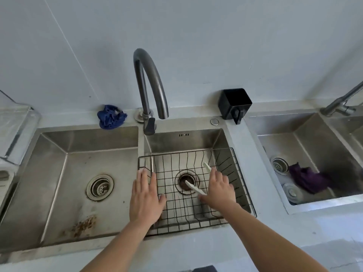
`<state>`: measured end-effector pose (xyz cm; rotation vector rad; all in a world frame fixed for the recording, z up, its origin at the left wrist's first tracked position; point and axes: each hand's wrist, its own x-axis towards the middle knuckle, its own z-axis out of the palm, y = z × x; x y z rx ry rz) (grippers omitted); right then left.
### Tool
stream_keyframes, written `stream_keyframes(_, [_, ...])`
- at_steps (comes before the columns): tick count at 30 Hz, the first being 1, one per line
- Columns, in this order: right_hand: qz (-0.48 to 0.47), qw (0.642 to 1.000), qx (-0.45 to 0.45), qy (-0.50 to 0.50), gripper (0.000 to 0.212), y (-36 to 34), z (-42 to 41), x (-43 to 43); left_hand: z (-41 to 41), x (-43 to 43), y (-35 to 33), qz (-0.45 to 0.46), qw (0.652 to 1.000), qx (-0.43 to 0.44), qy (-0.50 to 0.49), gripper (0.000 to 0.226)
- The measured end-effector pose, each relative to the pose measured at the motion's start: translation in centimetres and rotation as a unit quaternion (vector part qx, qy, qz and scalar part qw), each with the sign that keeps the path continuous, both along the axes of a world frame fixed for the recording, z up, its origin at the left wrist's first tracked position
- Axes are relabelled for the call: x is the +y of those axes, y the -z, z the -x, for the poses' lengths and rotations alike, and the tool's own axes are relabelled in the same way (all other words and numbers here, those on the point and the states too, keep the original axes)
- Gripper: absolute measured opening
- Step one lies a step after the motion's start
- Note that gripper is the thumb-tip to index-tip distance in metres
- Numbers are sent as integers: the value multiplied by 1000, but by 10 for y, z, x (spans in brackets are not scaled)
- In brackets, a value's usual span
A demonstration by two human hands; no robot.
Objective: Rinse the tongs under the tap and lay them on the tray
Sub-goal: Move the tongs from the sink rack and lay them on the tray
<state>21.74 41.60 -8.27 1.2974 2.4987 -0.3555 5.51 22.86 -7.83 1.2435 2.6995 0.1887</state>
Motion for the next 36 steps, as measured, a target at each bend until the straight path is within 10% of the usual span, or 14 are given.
stream_keyframes(36, [-9, 933, 242, -265, 115, -90, 86, -61, -2, -77, -79, -59, 973, 50, -216, 74])
